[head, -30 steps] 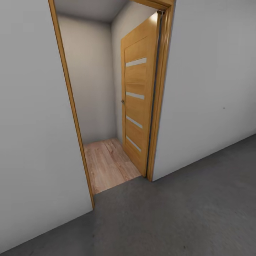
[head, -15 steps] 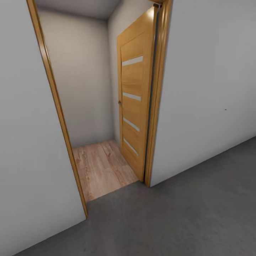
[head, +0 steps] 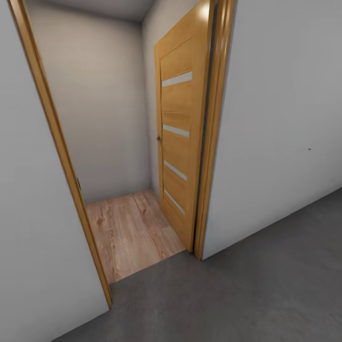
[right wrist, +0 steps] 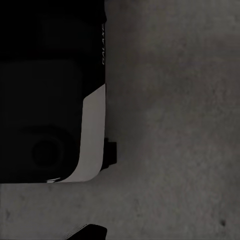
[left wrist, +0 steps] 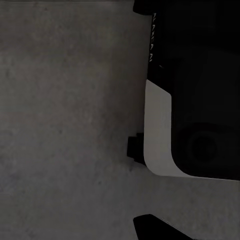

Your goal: Move the two storage containers from the living room to the garage. In the garage, place one container on the floor and stack the other container on top of it (either order is fine).

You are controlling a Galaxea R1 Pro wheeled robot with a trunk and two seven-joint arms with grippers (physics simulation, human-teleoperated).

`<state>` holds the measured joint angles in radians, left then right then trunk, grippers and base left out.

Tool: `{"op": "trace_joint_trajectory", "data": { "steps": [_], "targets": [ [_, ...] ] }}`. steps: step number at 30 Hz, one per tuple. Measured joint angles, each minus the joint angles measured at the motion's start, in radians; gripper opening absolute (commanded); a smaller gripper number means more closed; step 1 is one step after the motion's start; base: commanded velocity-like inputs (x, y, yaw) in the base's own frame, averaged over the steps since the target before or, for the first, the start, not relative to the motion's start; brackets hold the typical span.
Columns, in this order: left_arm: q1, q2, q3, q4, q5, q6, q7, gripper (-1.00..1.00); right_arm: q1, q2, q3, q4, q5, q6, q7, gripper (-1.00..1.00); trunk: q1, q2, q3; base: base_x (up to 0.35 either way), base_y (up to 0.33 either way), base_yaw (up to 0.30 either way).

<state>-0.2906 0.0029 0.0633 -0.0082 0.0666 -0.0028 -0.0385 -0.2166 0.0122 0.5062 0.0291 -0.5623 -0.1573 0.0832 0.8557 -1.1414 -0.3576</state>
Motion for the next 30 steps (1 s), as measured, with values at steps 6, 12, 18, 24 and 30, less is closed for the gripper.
{"op": "trace_joint_trajectory", "data": {
  "steps": [6, 12, 18, 24, 30],
  "targets": [
    [0.000, 0.000, 0.000, 0.000, 0.000, 0.000, 0.000, 1.00, 0.000, 0.001, 0.000, 0.000, 0.000, 0.000, 0.000, 1.00, 0.000, 0.000, 0.000, 0.320, 0.000, 0.000],
    [0.001, 0.000, 0.000, 0.000, 0.000, -0.001, 0.000, 1.00, 0.000, 0.001, 0.000, 0.000, -0.001, 0.000, 0.000, 1.00, 0.000, 0.000, 0.000, 0.320, -0.024, 0.000],
    [0.001, 0.000, 0.000, 0.000, 0.000, -0.001, 0.000, 1.00, 0.000, 0.001, 0.000, 0.000, -0.001, 0.000, 0.000, 1.00, 0.000, 0.000, 0.000, 0.320, -0.075, 0.000],
    [0.000, 0.000, 0.000, 0.000, 0.000, -0.001, 0.000, 1.00, 0.000, 0.001, 0.000, 0.000, -0.001, 0.000, 0.000, 1.00, 0.000, 0.000, 0.000, 0.320, -0.082, 0.000],
    [0.000, 0.000, 0.000, 0.000, 0.000, -0.001, 0.000, 1.00, 0.000, 0.000, 0.000, 0.000, -0.001, 0.001, 0.000, 1.00, 0.000, 0.000, 0.000, 0.320, -0.083, 0.000]
  ]
}}
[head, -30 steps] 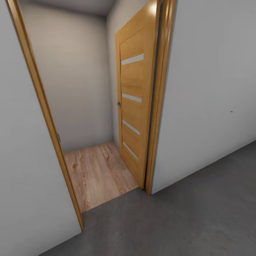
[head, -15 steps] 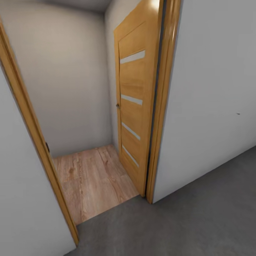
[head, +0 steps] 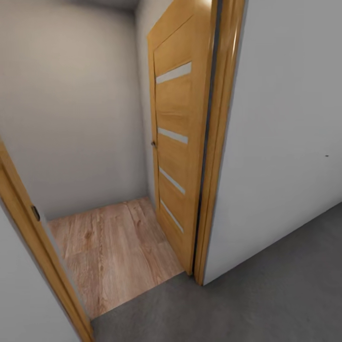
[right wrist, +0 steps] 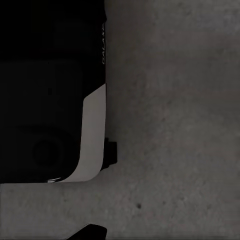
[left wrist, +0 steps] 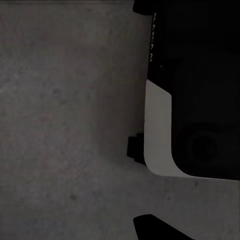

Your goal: Move the two storage containers from the living room to the garage. In the garage, place one container on the floor and stack the other container on top of it (either order is fine).

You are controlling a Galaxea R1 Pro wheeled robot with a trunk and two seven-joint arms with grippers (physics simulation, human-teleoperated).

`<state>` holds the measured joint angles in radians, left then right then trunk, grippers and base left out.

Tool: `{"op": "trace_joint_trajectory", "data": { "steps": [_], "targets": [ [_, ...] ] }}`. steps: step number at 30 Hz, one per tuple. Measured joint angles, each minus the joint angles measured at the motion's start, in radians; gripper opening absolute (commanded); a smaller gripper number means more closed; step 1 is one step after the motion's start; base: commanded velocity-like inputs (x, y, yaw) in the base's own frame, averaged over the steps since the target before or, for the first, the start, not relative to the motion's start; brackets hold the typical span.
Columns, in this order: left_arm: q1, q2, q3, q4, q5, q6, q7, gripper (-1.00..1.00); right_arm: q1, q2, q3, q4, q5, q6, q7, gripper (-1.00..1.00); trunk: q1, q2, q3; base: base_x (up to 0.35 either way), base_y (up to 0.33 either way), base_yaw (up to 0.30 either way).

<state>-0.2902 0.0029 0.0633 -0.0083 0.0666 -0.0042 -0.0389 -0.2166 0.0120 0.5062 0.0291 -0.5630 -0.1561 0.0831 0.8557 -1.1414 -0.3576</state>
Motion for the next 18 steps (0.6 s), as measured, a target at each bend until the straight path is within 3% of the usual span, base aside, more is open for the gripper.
{"op": "trace_joint_trajectory", "data": {
  "steps": [18],
  "targets": [
    [0.000, 0.000, 0.000, 0.000, 0.000, 0.000, 0.000, 1.00, 0.000, 0.000, 0.000, 0.000, 0.000, 0.000, 0.000, 1.00, 0.000, 0.000, 0.000, 0.320, -0.083, 0.000]
  ]
}}
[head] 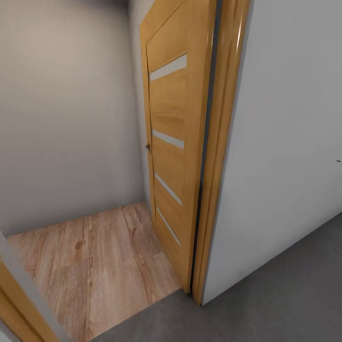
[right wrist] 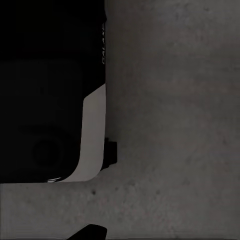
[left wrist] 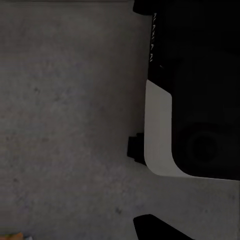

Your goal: Move the two storage containers from the living room to the garage. In the garage, place one container on the floor and stack the other container on top of it (either order is fine).

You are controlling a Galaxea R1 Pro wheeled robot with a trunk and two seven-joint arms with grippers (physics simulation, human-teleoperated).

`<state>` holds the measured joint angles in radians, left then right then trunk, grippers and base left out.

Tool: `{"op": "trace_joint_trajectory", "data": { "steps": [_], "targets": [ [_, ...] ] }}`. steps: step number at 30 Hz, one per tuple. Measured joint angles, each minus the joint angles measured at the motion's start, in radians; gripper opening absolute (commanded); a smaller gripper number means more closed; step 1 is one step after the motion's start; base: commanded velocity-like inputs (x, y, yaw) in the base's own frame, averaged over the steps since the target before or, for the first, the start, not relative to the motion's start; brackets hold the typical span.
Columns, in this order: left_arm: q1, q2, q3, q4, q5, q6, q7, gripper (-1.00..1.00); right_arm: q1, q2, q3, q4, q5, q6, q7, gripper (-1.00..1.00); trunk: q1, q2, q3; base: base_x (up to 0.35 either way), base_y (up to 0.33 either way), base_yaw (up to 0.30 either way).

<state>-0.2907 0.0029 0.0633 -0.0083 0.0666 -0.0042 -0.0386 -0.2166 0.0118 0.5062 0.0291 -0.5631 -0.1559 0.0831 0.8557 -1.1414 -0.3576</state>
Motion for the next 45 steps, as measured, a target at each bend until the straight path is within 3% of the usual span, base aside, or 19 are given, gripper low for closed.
{"op": "trace_joint_trajectory", "data": {
  "steps": [9, 19, 45],
  "targets": [
    [0.000, 0.000, 0.000, 0.000, 0.000, 0.000, 0.000, 1.00, 0.000, 0.001, 0.000, 0.000, 0.000, -0.001, 0.000, 1.00, 0.000, 0.000, 0.000, 0.320, -0.026, 0.034],
    [0.000, 0.000, 0.000, 0.000, 0.000, 0.000, 0.000, 1.00, 0.000, 0.002, 0.000, 0.000, 0.001, -0.002, 0.000, 1.00, 0.000, 0.000, 0.000, 0.281, -0.001, 0.246],
    [0.000, -0.001, 0.000, 0.000, 0.000, 0.000, 0.000, 1.00, 0.000, 0.000, 0.000, 0.000, 0.000, -0.003, 0.000, 1.00, 0.001, 0.000, 0.000, 0.013, 0.000, 0.269]
  ]
}}
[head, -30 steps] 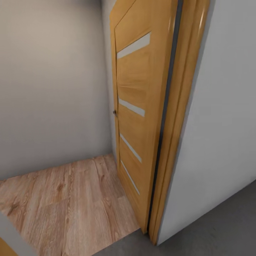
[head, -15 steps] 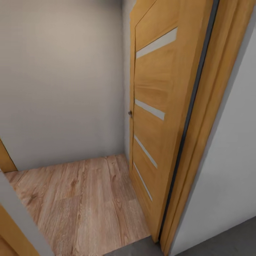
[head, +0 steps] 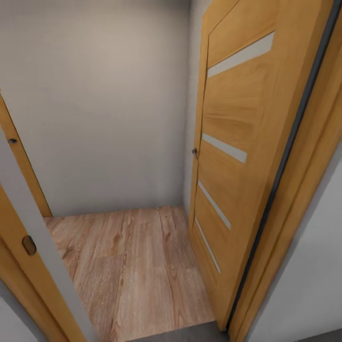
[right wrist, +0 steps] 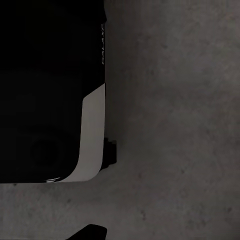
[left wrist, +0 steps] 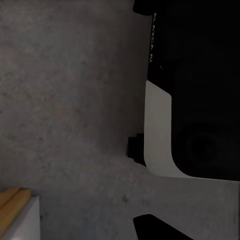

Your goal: Move the two storage containers from the living room to the garage. In the garage, place one container on the floor and stack the other container on top of it (either order is fine).

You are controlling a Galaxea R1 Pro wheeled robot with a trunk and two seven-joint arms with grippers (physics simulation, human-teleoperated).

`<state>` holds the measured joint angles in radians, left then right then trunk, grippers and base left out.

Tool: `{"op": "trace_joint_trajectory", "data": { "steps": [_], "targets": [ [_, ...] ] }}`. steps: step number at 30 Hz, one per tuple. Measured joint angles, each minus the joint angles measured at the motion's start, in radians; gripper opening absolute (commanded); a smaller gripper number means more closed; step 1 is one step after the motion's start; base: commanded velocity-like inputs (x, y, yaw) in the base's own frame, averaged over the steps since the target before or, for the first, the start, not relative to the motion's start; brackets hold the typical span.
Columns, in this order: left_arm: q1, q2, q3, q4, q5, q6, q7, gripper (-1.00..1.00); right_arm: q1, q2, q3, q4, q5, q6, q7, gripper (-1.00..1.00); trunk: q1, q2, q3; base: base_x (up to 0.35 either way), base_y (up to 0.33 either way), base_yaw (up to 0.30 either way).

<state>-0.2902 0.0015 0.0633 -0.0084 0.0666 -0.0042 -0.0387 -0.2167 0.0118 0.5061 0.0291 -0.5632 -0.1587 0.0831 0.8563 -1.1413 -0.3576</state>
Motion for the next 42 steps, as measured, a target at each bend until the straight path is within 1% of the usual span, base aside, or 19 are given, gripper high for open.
{"op": "trace_joint_trajectory", "data": {
  "steps": [7, 10, 17, 32, 36, 42],
  "targets": [
    [0.000, 0.000, 0.000, 0.000, 0.000, 0.000, 0.000, 1.00, 0.000, 0.000, 0.000, 0.000, 0.000, 0.000, 0.000, 1.00, 0.000, 0.000, 0.000, 0.000, 0.000, 0.266],
    [0.000, -0.001, 0.000, 0.000, 0.000, 0.000, 0.000, 1.00, 0.000, 0.000, 0.000, 0.000, 0.000, 0.000, 0.000, 1.00, 0.000, 0.000, 0.000, 0.000, 0.000, 0.109],
    [-0.001, -0.003, 0.000, 0.000, 0.000, 0.000, 0.000, 1.00, 0.000, -0.001, 0.000, 0.000, -0.001, -0.002, 0.000, 1.00, 0.000, 0.000, 0.001, 0.000, 0.000, 0.020],
    [-0.001, -0.003, 0.001, -0.001, 0.000, 0.000, 0.000, 1.00, 0.000, -0.002, 0.000, 0.000, -0.001, -0.002, 0.000, 1.00, 0.000, 0.000, 0.021, 0.002, 0.000, 0.001],
    [0.000, -0.003, 0.001, -0.001, -0.001, 0.000, 0.000, 1.00, 0.000, -0.003, 0.000, 0.000, -0.001, -0.001, 0.000, 1.00, 0.000, 0.000, 0.021, 0.166, 0.000, 0.000],
    [0.000, -0.003, 0.000, -0.001, -0.001, 0.000, 0.000, 1.00, 0.000, -0.003, 0.000, 0.000, -0.001, 0.000, 0.000, 1.00, -0.001, 0.000, 0.022, 0.292, 0.000, 0.000]
  ]
}}
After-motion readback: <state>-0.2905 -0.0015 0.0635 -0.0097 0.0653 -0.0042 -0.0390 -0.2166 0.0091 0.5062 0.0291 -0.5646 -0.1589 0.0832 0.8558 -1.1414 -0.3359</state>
